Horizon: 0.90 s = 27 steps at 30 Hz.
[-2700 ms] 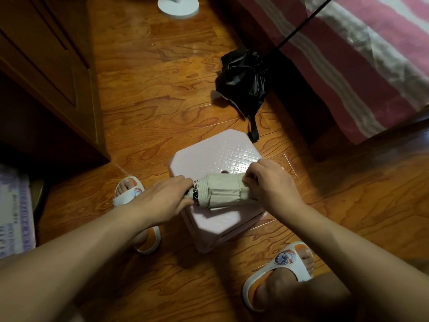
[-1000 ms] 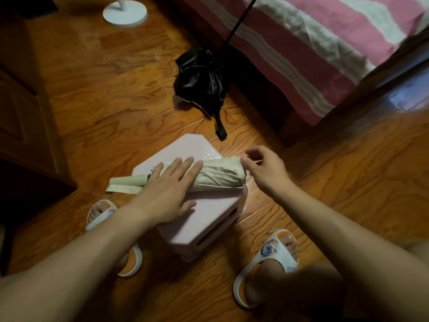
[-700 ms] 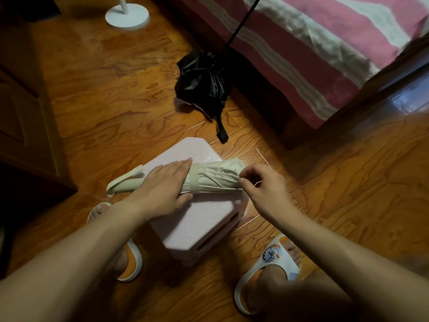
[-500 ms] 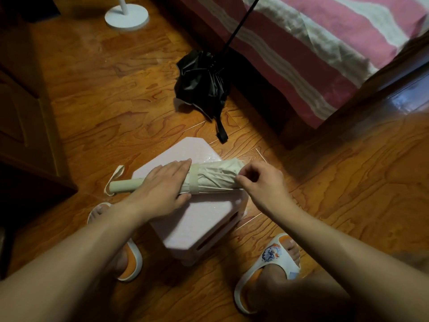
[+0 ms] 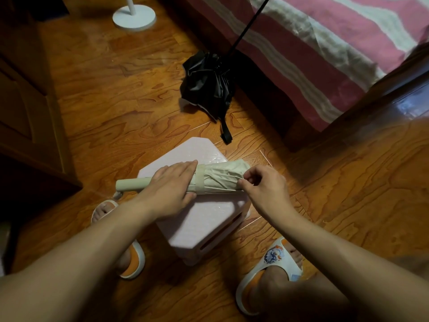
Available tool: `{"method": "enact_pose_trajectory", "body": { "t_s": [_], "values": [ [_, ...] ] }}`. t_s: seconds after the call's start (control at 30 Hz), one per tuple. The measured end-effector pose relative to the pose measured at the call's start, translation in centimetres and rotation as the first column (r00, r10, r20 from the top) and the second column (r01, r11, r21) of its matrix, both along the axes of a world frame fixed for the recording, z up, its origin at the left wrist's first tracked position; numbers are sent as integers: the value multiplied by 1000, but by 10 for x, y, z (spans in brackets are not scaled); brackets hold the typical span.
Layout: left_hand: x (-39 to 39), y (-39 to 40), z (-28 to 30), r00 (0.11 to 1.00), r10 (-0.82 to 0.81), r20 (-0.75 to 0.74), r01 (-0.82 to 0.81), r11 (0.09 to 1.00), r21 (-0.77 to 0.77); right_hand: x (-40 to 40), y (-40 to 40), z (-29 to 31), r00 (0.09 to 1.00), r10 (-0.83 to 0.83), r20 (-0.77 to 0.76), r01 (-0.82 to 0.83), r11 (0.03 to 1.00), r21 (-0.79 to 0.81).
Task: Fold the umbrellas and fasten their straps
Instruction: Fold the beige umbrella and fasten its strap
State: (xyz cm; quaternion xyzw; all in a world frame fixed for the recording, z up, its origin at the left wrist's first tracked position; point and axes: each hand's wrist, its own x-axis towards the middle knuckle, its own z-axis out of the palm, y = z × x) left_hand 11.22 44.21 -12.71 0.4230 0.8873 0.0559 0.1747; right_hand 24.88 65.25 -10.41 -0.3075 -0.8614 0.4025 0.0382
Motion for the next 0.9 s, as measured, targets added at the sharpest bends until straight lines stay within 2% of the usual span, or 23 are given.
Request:
{"method": "enact_pose_trajectory", "body": {
  "t_s": [0.13, 0.27, 0.37, 0.5, 0.57, 0.73, 0.9],
  "values": [
    [0, 0, 0, 1000, -1, -3, 1, 1000, 5, -2, -3, 3, 1000, -14, -8, 14, 1000, -14],
    [0, -1, 1, 1000, -4, 5, 4, 1000, 9, -6, -6, 7, 992, -107, 62, 118, 969, -215],
    [0, -1, 2, 1000, -4, 11, 4, 1000, 14, -5, -8, 15, 972, -232, 47, 229, 871, -435],
    [0, 0, 2, 1000, 8, 20, -9, 1000, 18, -4, -7, 17, 942, -333, 36, 285, 742, -606],
    [0, 0, 0, 1000, 10, 17, -11, 1000, 13, -5, -6, 16, 932, -355, 78, 321, 705, -633],
    [2, 1, 0, 1000, 16, 18, -16, 1000, 2, -8, -6, 21, 927, -358, 112, 348, 708, -614],
    [5, 1, -1, 999, 25, 28, -26, 1000, 15, -18, -2, 24, 874, -456, 168, 431, 566, -703]
  ]
}}
